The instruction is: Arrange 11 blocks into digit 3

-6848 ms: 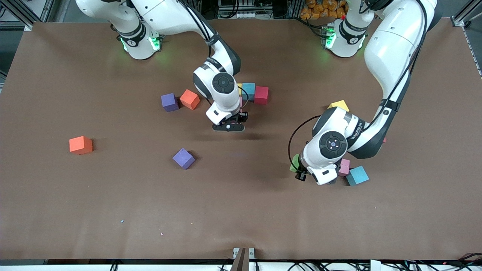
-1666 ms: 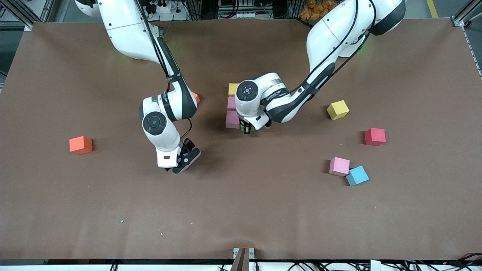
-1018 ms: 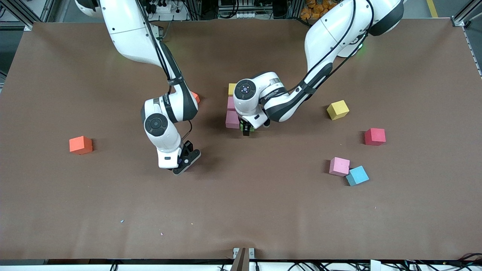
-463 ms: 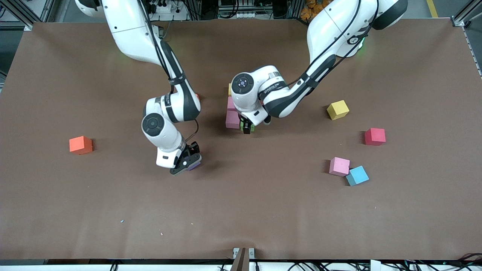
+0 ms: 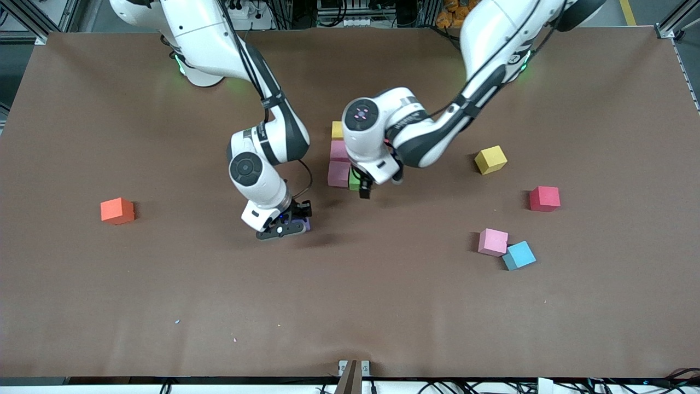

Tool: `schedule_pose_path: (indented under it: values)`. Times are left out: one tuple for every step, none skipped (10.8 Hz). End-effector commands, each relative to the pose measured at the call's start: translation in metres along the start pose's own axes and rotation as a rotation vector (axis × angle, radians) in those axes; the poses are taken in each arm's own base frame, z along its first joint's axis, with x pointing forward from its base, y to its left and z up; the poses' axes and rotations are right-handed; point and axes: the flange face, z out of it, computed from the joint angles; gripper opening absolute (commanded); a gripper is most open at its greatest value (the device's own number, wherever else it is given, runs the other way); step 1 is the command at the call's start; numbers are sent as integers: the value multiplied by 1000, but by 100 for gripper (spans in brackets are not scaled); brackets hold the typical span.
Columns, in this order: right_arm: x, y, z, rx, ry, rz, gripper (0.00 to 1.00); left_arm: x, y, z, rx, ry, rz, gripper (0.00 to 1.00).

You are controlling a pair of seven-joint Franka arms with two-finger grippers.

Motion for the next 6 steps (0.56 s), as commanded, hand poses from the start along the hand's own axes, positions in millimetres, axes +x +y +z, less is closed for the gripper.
schedule_pose_path:
  values:
    - [-11,-29,-9,-13,4,126,0,74,45,-7,-3,9,16,100]
    - [-18,-42,-9,-18,1,148,0,113,66,-6,1,7,18,100]
    - [-26,-59,-8,-33,7,159,0,154,85,-4,2,4,25,100]
    - [-30,-71,-9,-69,25,185,0,193,99,-2,4,1,42,100]
    - [-34,-87,-14,-98,37,203,0,229,110,0,7,-3,58,100]
    - [-38,-100,-18,-109,29,211,0,260,117,4,15,-4,77,100]
